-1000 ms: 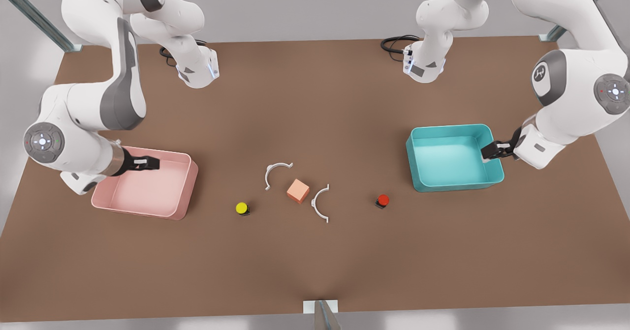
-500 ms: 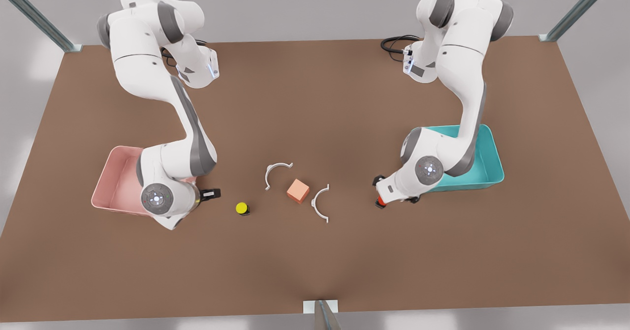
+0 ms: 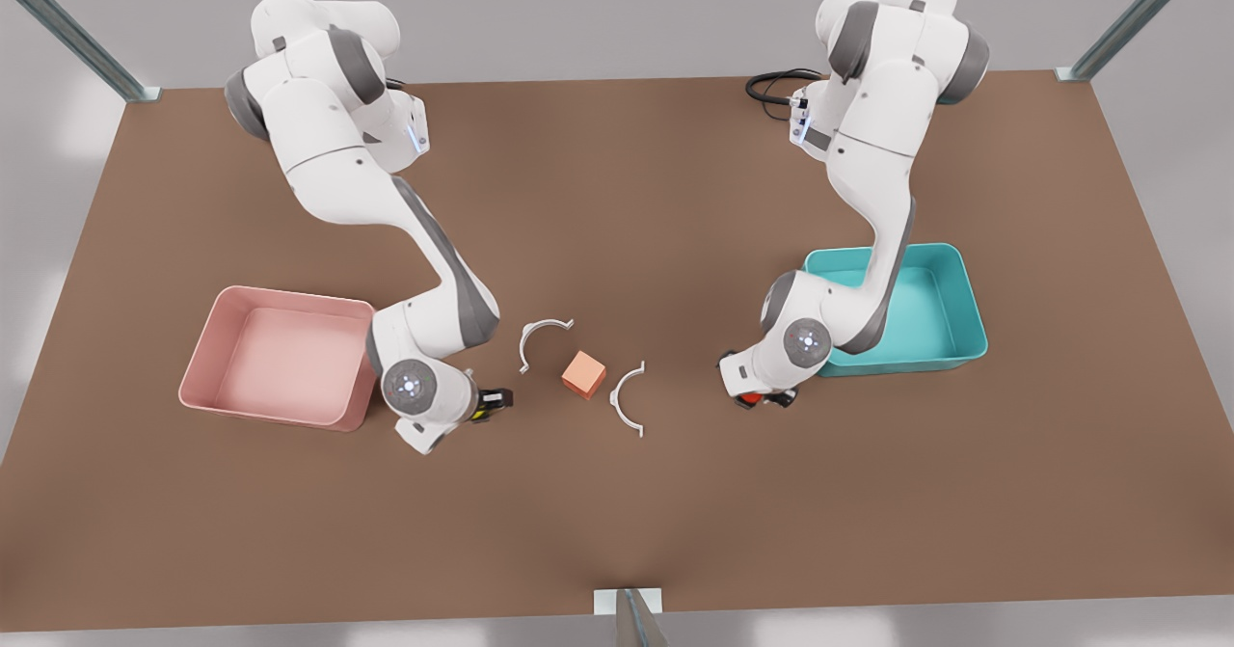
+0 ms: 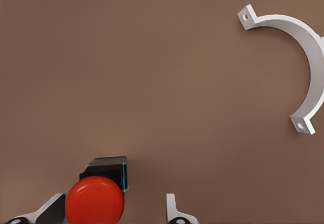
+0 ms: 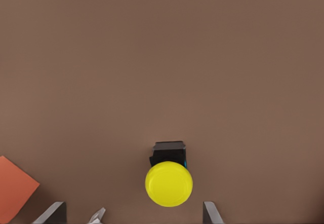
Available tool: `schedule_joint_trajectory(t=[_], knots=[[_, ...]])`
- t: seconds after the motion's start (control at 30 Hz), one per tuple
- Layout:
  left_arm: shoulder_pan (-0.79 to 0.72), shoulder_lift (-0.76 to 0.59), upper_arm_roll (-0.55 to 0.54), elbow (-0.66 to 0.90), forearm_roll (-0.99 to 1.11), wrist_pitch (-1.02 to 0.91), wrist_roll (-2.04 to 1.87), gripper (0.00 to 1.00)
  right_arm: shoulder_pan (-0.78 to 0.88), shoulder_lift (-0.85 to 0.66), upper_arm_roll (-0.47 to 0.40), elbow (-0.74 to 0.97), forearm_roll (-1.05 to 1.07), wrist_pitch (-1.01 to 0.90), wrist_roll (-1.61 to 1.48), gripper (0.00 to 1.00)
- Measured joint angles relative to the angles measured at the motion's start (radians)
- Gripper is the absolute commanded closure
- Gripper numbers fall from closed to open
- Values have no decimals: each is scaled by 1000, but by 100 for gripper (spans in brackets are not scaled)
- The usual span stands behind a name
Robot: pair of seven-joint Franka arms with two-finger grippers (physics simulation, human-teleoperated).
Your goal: Place the red button in the blue storage box with the left arm, and place the yellow button in the pink storage box with the right arm
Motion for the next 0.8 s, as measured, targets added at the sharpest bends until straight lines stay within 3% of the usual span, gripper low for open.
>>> schedule_joint_trajectory(t=[0.1, 0.23, 0.37, 0.4, 0.6, 0.8], knots=[[1, 5, 1, 6, 0, 18, 15, 15, 6, -16, 0, -88, -3, 44, 40, 0], [2, 13, 1, 13, 1, 33, 31, 34, 14, -41, 8, -225, -5, 124, 96, 0], [2, 19, 4, 12, 2, 43, 42, 42, -7, -25, 0, -252, -19, 216, 146, 0], [4, 18, 4, 12, 3, 45, 44, 48, -12, -18, -3, -244, -24, 234, 157, 0], [11, -30, 6, 19, 13, 34, 50, 51, -21, 22, -9, -218, -38, 319, 207, 0], [126, -272, 8, 20, 13, -174, 81, 51, -12, 29, -7, -235, -42, 359, 228, 0]])
